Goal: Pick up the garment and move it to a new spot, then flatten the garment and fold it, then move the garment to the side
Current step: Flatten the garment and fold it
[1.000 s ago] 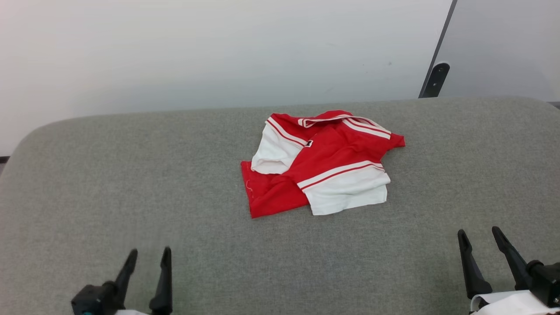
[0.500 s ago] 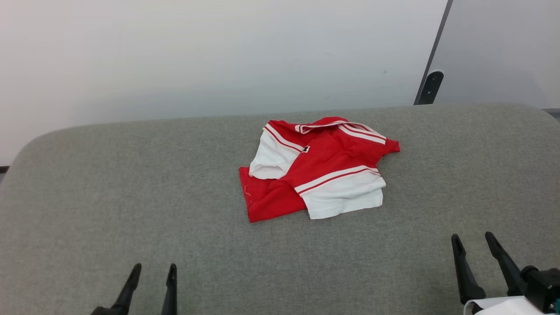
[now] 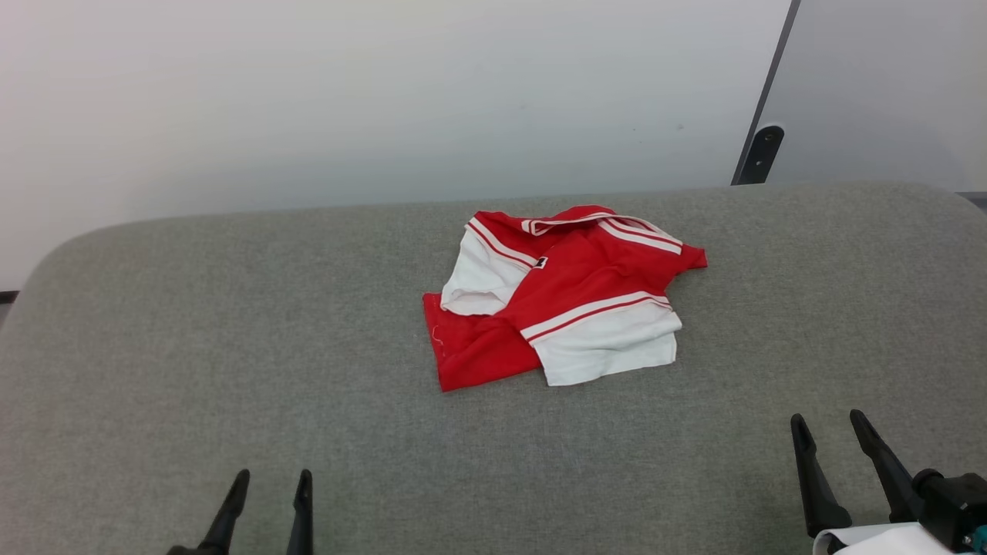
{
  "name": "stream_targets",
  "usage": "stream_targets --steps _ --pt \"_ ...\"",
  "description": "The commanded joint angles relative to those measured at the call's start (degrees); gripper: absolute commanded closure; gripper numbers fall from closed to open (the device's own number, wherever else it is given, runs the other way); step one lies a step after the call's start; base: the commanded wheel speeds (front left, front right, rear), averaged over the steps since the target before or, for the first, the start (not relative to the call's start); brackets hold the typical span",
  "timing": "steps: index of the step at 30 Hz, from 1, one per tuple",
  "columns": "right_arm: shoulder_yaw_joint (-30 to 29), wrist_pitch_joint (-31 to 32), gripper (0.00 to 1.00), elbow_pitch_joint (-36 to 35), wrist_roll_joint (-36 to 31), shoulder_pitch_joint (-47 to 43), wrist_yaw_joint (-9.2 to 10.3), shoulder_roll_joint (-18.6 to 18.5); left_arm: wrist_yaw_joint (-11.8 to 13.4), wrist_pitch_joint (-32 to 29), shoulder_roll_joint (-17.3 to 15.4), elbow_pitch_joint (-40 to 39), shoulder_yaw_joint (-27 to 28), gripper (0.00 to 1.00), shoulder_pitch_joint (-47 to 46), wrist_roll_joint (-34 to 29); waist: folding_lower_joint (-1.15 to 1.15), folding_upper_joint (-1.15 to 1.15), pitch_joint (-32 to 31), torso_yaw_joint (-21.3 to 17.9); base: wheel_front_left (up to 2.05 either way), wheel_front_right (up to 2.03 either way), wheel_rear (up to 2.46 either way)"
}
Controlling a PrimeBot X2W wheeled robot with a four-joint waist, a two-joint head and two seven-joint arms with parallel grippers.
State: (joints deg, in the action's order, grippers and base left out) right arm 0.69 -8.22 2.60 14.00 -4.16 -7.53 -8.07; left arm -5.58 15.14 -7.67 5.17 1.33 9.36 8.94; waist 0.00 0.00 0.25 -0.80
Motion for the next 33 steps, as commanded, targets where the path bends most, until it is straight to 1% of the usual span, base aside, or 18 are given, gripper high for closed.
stream_targets --steps 1,5,7,10,13,14,17,20,22,24,27,29,33 --pt "0.25 -0.15 0.00 0.10 -0.12 -0.27 0.08 0.17 -0.35 0.00 0.29 0.20 0.16 0.00 0.12 -0.61 0.00 0.00 0.01 0.01 0.00 0.00 0.00" --pt "0.81 -0.11 0.00 0.15 -0.11 0.23 0.08 0.52 -0.87 0.00 0.82 0.70 0.15 0.00 -0.85 -0.45 0.00 0.00 0.33 -0.41 0.00 0.00 0.00" --pt "1.09 -0.31 0.00 -0.13 0.08 1.17 0.08 0.65 -1.15 0.00 0.29 0.93 -0.32 0.00 -2.90 -0.21 0.00 0.00 1.07 -0.88 0.00 0.00 0.00" --pt "1.86 -0.73 0.00 -0.47 0.17 2.43 0.08 1.05 -1.63 0.00 -1.32 1.97 -2.20 0.00 -8.79 -0.20 0.00 0.00 3.06 -1.92 0.00 0.00 0.00" --pt "2.79 -1.43 0.00 -0.56 0.39 3.93 0.08 1.58 -1.90 -1.55 -3.33 4.97 -4.27 0.00 -17.85 2.59 0.00 0.00 5.42 -3.50 0.00 0.00 0.00" --pt "3.29 -1.58 0.00 -0.48 0.52 4.58 0.08 1.72 -1.85 -3.12 -4.17 6.07 -4.90 0.00 -21.34 4.00 0.00 0.00 6.45 -4.29 0.00 0.00 0.00" --pt "4.14 -2.56 0.00 0.40 0.88 6.29 0.08 2.16 -1.92 -9.73 -7.80 10.44 -9.69 0.00 -32.10 8.16 0.00 0.00 9.23 -6.48 0.00 0.00 0.00" --pt "5.09 -3.65 0.00 1.67 1.41 8.24 0.08 2.49 -1.94 -17.69 -11.20 16.08 -14.71 0.00 -41.79 14.20 0.00 0.00 12.05 -8.78 0.00 0.00 0.00" --pt "5.65 -4.37 0.00 2.71 1.66 9.44 0.08 2.70 -1.89 -23.43 -12.85 20.66 -17.20 0.00 -47.24 18.97 0.00 0.00 13.64 -10.24 0.00 0.00 0.00" --pt "6.30 -5.12 0.00 3.72 2.07 10.62 0.08 2.99 -1.90 -29.11 -14.26 23.76 -20.82 0.00 -51.74 23.54 0.00 0.00 14.99 -11.70 0.00 0.00 0.00" --pt "7.02 -5.89 0.00 5.12 2.50 12.10 0.08 3.37 -1.90 -36.17 -17.34 27.57 -25.99 0.00 -56.58 28.49 0.00 0.00 16.62 -13.61 0.00 0.00 0.00" --pt "7.32 -6.28 0.00 5.93 2.69 12.95 0.08 3.54 -1.90 -39.15 -18.78 29.55 -28.78 0.00 -59.16 31.33 0.00 0.00 17.50 -14.52 0.00 0.00 0.00" --pt "8.09 -6.78 0.00 6.85 3.04 14.70 0.08 3.76 -1.90 -44.80 -21.86 32.91 -34.67 0.00 -63.65 34.07 0.00 0.00 19.63 -15.98 0.00 0.00 0.00"
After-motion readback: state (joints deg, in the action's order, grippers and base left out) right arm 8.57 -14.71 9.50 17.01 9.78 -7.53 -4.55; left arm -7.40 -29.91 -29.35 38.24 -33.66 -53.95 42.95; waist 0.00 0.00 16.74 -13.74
